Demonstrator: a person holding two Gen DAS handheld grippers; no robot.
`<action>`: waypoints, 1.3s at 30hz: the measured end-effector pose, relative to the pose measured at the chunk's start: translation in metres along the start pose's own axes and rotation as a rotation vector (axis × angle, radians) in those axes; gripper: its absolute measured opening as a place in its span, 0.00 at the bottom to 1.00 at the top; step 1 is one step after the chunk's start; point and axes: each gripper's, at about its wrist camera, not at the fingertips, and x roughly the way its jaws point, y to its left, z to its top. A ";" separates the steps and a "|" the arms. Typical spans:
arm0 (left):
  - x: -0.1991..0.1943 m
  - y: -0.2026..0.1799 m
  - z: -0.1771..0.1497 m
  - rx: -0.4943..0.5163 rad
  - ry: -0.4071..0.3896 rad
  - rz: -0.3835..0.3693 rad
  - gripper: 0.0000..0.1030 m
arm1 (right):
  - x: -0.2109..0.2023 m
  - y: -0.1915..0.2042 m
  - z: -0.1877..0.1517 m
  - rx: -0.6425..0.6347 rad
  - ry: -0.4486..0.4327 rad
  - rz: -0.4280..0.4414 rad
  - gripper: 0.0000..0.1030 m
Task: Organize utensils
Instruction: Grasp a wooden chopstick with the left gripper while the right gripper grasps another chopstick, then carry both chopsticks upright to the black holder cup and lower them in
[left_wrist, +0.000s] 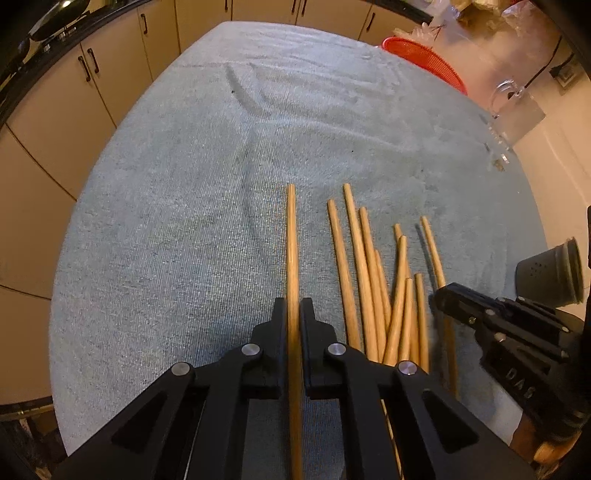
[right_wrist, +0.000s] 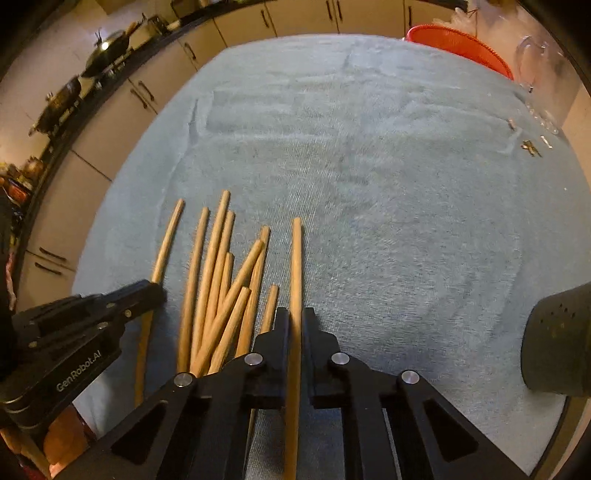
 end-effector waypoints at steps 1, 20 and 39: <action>-0.003 0.002 -0.001 -0.001 -0.010 -0.004 0.06 | -0.006 -0.002 -0.002 0.007 -0.021 0.014 0.07; -0.141 -0.019 -0.054 0.057 -0.369 -0.022 0.06 | -0.158 0.015 -0.091 -0.084 -0.553 0.100 0.07; -0.183 -0.047 -0.067 0.111 -0.440 -0.029 0.06 | -0.197 -0.009 -0.109 -0.021 -0.654 0.126 0.07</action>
